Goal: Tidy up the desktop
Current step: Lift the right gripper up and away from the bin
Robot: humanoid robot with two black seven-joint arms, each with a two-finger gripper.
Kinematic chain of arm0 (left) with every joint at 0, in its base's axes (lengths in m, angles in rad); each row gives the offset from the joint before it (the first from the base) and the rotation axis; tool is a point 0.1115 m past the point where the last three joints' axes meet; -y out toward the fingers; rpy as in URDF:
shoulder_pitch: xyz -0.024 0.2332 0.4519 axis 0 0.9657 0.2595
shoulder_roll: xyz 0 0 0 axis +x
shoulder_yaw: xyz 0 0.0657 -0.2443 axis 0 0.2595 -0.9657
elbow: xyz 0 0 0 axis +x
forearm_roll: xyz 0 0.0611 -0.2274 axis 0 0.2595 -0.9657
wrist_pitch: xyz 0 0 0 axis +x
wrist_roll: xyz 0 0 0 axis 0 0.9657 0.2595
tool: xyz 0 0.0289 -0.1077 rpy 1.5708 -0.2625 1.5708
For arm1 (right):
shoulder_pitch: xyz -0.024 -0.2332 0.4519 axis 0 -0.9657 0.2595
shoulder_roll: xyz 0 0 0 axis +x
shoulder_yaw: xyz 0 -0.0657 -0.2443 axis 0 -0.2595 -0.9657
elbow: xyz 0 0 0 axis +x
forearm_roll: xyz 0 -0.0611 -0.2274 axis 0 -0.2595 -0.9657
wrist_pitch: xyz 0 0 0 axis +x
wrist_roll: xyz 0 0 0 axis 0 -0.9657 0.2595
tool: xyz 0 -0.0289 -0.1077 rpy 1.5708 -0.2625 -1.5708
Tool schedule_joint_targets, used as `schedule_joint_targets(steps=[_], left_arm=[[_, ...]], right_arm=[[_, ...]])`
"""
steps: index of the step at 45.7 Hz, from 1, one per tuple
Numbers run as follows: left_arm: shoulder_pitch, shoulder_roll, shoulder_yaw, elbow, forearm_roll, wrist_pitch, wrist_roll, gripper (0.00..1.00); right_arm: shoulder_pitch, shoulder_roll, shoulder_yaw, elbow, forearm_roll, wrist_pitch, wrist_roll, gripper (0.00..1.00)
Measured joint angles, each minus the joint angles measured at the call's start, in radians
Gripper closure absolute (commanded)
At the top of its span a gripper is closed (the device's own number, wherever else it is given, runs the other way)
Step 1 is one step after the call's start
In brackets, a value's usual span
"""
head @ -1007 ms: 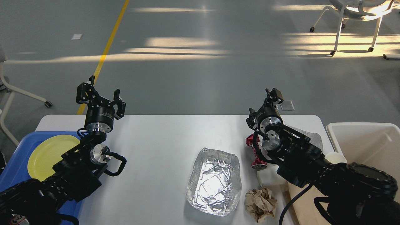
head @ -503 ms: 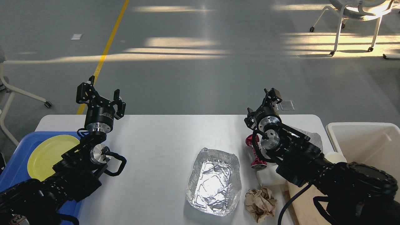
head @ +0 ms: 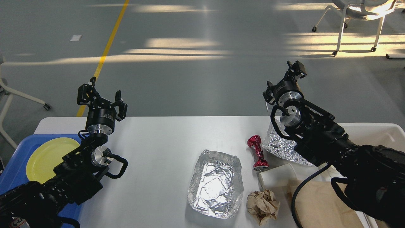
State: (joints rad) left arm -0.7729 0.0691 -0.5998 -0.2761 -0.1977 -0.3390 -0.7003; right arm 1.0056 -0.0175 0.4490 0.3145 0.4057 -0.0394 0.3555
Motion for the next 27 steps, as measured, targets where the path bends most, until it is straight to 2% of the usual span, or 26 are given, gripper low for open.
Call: schedule_joint_targets(steps=[27], left_arm=[[0.0,0.0,0.0,0.0,0.0,0.0,0.001,0.03]], right_arm=[[0.038,-0.005,0.041,-0.02,-0.002,0.005,0.002,0.0]])
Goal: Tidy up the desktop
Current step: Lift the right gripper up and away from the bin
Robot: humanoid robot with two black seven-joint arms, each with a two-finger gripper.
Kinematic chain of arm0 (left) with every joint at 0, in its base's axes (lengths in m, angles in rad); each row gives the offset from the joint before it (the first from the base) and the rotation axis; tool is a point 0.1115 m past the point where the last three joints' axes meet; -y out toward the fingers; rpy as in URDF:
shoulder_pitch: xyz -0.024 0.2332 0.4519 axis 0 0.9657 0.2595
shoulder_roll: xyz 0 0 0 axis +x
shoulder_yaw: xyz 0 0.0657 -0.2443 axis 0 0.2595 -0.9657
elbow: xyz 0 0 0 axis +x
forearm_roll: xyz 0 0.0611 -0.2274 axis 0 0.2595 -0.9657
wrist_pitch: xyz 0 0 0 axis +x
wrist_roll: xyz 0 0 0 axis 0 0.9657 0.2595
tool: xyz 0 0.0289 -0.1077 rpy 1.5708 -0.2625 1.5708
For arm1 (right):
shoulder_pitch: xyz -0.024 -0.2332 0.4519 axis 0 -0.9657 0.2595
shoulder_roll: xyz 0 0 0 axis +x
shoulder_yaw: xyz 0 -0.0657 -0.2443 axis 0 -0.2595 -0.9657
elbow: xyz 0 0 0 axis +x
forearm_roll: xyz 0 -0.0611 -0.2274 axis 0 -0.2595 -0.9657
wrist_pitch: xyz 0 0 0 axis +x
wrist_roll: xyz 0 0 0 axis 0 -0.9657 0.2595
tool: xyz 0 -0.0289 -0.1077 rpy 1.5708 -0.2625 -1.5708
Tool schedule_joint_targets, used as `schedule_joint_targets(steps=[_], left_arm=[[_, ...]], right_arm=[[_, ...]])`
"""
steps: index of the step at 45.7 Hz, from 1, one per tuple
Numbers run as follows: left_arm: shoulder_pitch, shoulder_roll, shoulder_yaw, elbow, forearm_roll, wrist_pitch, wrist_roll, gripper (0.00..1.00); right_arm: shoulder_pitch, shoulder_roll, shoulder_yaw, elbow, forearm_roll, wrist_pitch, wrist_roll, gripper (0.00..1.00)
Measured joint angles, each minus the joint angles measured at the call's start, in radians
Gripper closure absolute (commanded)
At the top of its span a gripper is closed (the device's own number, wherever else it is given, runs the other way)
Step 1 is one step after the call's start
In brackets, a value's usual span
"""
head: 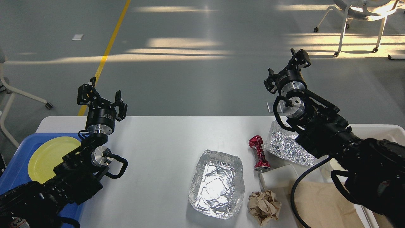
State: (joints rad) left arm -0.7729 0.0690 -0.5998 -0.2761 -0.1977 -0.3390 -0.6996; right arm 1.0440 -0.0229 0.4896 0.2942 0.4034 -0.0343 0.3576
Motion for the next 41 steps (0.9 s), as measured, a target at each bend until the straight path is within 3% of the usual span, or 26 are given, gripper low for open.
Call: schedule_joint_targets(steps=[41], left_arm=[[0.0,0.0,0.0,0.0,0.0,0.0,0.0,0.03]], right_arm=[[-0.034,-0.03,-0.009,-0.003,-0.002,0.001,0.001,0.0]])
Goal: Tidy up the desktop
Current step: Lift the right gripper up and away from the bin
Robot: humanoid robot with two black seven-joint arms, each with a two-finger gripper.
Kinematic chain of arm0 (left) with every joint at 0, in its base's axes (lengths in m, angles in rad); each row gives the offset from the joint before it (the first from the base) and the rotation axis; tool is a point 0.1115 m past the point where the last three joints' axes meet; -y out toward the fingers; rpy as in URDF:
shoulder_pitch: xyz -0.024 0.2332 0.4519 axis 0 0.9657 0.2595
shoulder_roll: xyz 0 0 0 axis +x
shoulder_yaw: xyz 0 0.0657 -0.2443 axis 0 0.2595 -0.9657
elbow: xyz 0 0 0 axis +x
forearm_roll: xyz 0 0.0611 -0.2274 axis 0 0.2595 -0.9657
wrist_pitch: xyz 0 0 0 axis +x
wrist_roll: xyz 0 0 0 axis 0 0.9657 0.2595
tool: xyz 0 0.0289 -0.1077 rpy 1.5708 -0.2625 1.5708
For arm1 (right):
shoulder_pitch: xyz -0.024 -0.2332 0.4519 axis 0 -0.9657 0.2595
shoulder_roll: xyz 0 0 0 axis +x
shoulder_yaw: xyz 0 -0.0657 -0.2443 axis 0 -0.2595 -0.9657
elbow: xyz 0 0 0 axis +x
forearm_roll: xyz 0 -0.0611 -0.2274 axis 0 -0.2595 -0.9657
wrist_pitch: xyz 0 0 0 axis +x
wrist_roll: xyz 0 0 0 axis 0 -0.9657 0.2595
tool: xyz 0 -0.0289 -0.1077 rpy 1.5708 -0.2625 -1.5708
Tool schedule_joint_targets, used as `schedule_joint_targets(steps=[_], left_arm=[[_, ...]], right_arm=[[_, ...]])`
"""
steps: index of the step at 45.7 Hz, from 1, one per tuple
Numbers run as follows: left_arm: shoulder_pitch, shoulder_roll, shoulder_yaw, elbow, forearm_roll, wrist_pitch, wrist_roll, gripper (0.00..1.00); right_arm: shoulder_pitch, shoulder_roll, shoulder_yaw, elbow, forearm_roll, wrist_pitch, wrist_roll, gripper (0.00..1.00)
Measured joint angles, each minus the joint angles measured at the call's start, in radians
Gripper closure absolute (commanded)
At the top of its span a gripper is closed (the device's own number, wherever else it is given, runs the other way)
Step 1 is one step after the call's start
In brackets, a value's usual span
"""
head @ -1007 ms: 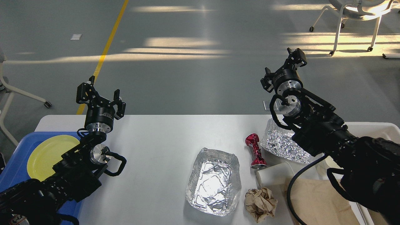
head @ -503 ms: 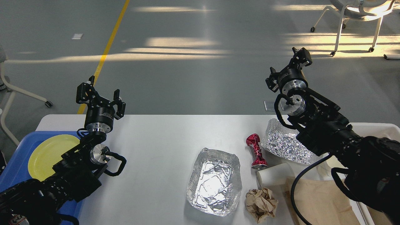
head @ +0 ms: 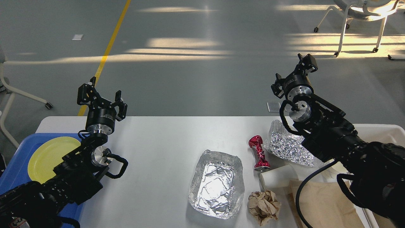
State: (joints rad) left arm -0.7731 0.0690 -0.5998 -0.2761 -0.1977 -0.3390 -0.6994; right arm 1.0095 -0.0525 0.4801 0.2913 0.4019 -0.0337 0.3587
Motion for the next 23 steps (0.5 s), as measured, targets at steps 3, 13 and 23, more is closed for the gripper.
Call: schedule_joint_targets(steps=[3,13,23], left_arm=[[0.0,0.0,0.0,0.0,0.0,0.0,0.0,0.03],[0.0,0.0,0.0,0.0,0.0,0.0,0.0,0.03],[0.0,0.0,0.0,0.0,0.0,0.0,0.0,0.03]], right_arm=[[-0.002,0.0,0.0,0.0,0.0,0.0,0.0,0.0],[0.004,-0.003,0.0,0.0,0.0,0.009,0.003,0.0],[0.007,-0.045,-0.001,0.014,-0.004,0.026,0.006,0.0]])
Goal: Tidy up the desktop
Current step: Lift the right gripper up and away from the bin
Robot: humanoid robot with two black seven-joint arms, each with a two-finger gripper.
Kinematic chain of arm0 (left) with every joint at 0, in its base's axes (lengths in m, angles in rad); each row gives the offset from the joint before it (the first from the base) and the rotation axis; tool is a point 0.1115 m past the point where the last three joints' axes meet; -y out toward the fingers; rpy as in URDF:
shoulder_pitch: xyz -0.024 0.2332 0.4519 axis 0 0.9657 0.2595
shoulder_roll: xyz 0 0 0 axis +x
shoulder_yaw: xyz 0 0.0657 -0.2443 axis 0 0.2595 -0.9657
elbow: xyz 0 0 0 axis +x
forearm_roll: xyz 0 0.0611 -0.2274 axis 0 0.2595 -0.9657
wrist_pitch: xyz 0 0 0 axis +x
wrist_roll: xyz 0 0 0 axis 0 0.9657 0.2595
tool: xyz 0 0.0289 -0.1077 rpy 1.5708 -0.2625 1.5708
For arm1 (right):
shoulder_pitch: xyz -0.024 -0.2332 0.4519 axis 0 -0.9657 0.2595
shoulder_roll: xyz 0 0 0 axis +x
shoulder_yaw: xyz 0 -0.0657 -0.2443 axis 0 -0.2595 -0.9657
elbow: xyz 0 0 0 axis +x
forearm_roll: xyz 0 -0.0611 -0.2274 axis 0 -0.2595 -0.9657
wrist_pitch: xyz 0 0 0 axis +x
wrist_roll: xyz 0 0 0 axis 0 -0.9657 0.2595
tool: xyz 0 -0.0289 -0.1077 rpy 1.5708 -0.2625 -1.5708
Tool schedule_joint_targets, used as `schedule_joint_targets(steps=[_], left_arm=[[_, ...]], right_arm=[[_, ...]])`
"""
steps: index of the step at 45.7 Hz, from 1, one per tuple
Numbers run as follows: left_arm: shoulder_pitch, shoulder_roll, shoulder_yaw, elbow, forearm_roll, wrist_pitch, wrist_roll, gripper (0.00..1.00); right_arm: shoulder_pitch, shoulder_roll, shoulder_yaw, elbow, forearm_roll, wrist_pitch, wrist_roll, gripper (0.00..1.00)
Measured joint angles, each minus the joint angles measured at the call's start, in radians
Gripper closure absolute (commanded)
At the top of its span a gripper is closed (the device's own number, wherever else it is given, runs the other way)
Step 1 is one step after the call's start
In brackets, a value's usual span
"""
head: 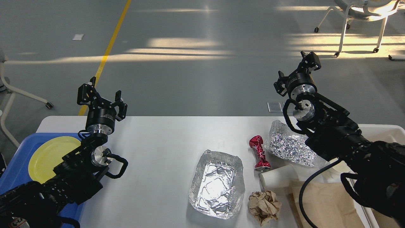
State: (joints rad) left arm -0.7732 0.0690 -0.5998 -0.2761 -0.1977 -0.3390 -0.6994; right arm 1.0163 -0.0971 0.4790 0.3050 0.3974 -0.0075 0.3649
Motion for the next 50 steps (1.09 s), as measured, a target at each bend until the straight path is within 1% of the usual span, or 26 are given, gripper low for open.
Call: schedule_joint_targets(steps=[9,13,15,23,27,33,40,44,50], left_arm=[[0.0,0.0,0.0,0.0,0.0,0.0,0.0,0.03],[0.0,0.0,0.0,0.0,0.0,0.0,0.0,0.03],[0.0,0.0,0.0,0.0,0.0,0.0,0.0,0.03],[0.0,0.0,0.0,0.0,0.0,0.0,0.0,0.03],[0.0,0.0,0.0,0.0,0.0,0.0,0.0,0.03],[0.0,0.0,0.0,0.0,0.0,0.0,0.0,0.03],[0.0,0.0,0.0,0.0,0.0,0.0,0.0,0.03],[0.0,0.0,0.0,0.0,0.0,0.0,0.0,0.03],[0.0,0.0,0.0,0.0,0.0,0.0,0.0,0.03]], right_arm=[[0.009,-0.056,-0.01,0.01,-0.008,0.04,-0.005,0.0],[0.037,-0.064,-0.066,0.02,-0.011,0.042,-0.011,0.0],[0.059,-0.066,-0.125,0.025,-0.01,0.035,-0.012,0.0],[0.196,-0.053,-0.482,0.036,0.009,-0.028,-0.019,0.0],[0.263,-0.032,-0.638,0.062,0.015,-0.064,-0.039,0.0],[0.376,-0.03,-0.843,0.122,0.048,-0.078,-0.068,0.0],[0.504,-0.064,-1.045,0.193,0.068,-0.06,-0.073,0.0],[0.59,-0.099,-1.159,0.254,0.069,-0.031,-0.073,0.0],[0.728,-0.151,-1.299,0.331,0.069,0.07,-0.068,0.0]])
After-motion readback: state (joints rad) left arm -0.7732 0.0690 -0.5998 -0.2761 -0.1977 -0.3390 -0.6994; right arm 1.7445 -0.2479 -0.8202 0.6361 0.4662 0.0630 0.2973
